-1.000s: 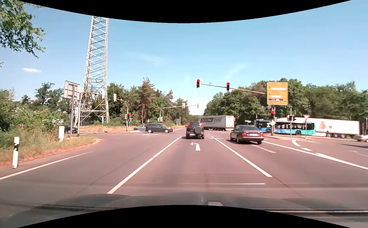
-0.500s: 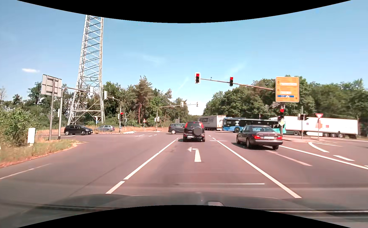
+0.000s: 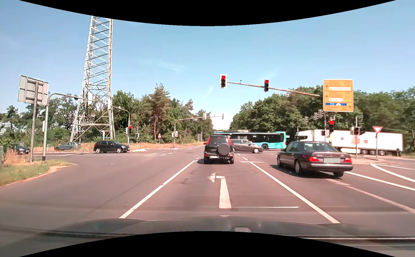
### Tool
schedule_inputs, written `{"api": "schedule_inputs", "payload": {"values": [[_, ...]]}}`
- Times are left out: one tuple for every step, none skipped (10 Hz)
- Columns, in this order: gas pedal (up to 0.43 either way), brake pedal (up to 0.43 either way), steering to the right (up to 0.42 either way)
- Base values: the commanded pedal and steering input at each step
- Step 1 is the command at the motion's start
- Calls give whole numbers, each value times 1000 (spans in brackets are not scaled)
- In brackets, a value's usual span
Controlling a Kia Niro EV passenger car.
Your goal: Follow the waypoints while adhering to traffic rules and regulations
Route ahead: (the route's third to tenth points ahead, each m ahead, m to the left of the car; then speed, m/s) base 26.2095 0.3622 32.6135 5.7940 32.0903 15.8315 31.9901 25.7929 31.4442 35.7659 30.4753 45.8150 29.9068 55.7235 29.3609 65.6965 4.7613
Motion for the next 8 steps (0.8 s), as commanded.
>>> {"api": "schedule_inputs", "payload": {"values": [[0,250,-5],[0,250,-4],[0,250,-4],[0,250,-5],[0,250,-5],[0,250,-5],[0,244,-5],[0,238,-5]]}}
